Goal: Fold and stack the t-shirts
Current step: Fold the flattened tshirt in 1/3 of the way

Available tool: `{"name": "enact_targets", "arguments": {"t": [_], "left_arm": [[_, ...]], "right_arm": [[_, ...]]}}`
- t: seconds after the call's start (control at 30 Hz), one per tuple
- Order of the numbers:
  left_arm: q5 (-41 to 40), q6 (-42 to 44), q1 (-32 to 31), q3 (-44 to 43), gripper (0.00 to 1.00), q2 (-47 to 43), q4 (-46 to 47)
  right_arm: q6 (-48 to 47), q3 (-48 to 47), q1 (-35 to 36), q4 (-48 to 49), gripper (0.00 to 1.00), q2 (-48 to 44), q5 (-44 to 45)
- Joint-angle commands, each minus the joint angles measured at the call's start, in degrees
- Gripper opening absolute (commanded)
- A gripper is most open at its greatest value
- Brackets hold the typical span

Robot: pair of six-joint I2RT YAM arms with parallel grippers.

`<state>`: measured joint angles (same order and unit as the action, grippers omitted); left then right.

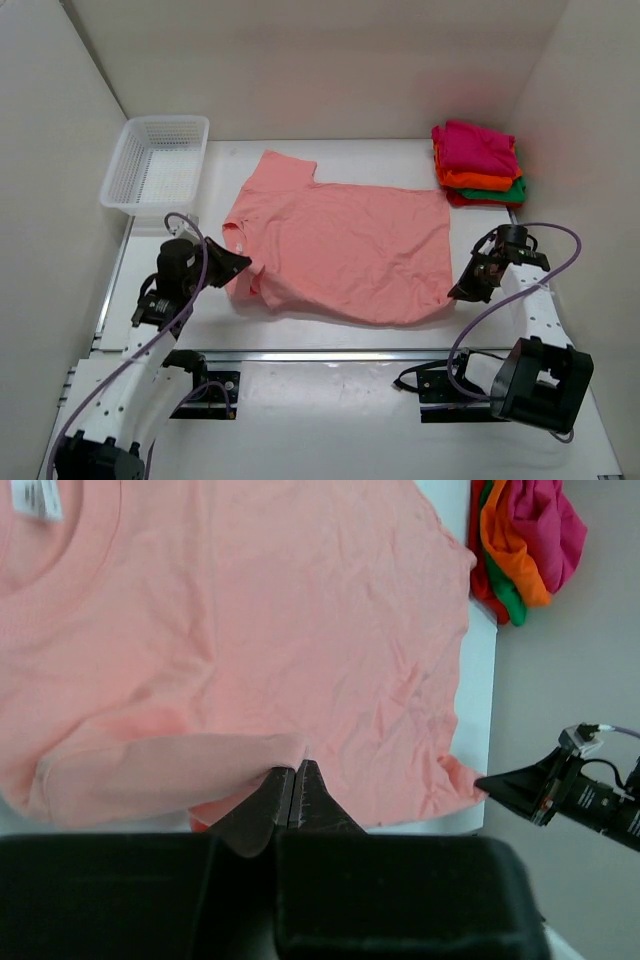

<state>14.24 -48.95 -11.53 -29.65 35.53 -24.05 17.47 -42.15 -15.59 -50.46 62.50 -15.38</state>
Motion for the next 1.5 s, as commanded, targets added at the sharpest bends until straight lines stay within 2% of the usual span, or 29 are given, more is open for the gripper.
{"name": "enact_targets", "arguments": {"t": [0.0,0.23,0.57,1.07,1.47], "left_arm": [[1.4,3.0,2.1,-4.5,0.00,5.7,7.7],[7.2,5.6,8.4,-2.2,0.00,12.9,12.9],[7.6,8.9,10.6,-4.3,0.00,19.0,16.4],[8.0,9.3,11.5,-12.1,0.00,32.2,23.1],[8.4,10.0,11.5,-13.8,0.00,39.8,28.1]], "right_arm": [[-1.7,-2.6,1.5,3.2,0.00,2.6,0.7],[-4.5,-5.0,2.9,5.7,0.00,7.3,-0.2],[-8.2,-8.8,0.6,7.0,0.00,12.0,0.3],[-6.8,-11.9,0.0,10.1,0.00,17.7,1.0],[-5.4,-15.9,0.9,13.3,0.00,24.2,0.8]]}}
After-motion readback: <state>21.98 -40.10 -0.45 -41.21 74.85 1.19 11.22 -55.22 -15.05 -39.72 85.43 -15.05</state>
